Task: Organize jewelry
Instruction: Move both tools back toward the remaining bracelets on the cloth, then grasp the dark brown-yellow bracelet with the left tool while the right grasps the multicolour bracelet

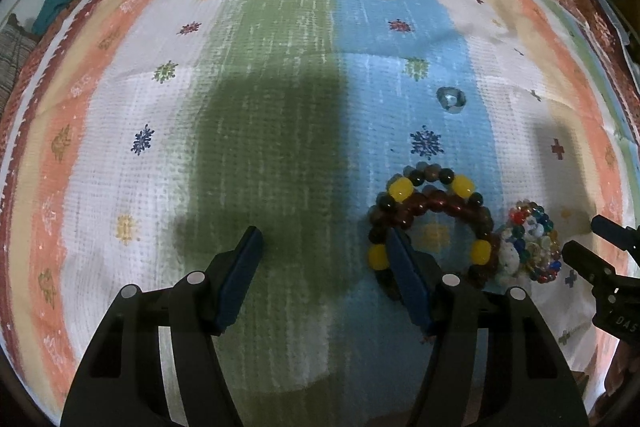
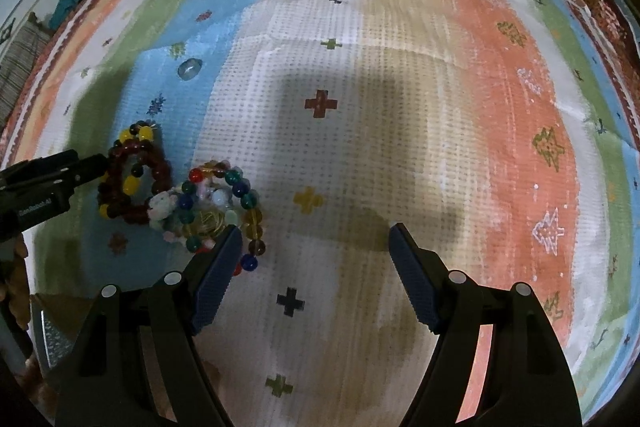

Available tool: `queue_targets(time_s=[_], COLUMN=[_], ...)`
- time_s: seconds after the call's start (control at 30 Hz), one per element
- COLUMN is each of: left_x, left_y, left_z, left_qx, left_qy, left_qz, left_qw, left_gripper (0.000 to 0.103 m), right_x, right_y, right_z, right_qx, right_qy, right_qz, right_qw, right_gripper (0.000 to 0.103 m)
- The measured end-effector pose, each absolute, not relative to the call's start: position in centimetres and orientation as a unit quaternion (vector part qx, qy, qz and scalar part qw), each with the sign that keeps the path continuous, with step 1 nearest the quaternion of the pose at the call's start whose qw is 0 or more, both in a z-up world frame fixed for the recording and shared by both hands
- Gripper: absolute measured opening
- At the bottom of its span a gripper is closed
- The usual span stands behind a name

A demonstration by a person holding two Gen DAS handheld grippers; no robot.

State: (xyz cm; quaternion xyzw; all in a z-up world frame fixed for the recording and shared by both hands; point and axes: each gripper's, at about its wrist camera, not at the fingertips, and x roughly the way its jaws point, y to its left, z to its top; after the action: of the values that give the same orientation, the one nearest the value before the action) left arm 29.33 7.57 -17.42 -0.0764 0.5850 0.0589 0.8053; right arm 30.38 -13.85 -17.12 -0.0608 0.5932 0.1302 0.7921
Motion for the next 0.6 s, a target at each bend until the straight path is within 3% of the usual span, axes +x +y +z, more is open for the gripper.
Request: queue_targets(time_s=[0.33,0.47,0.6], left_x=[29.0,29.0,28.7], left_y=[7.6,8.2,8.3], left_z=[-17.7,-17.8,-17.9], left_qx=[-0.075,-0.085,-0.078], left_qy=[0.579,0.578,0.578], left_qz=[0.059,0.060,0.061], left_qw=[0.810,0.809,0.810], left_gripper=[0.064,0.059,0.056], right_x=[31.0,31.0,31.1], right_y=[-12.9,-12.8,-12.9], right_z=[-18.5,-18.7,-18.7], right_qx=[-0.088,-0.093,-0.092], right_qy=[0.596,0.596,0.596], right_qz=[0.129,0.128,0.126], right_qw=[0.787,0.787,0.788], right_gripper=[0.076,0.075,0.069])
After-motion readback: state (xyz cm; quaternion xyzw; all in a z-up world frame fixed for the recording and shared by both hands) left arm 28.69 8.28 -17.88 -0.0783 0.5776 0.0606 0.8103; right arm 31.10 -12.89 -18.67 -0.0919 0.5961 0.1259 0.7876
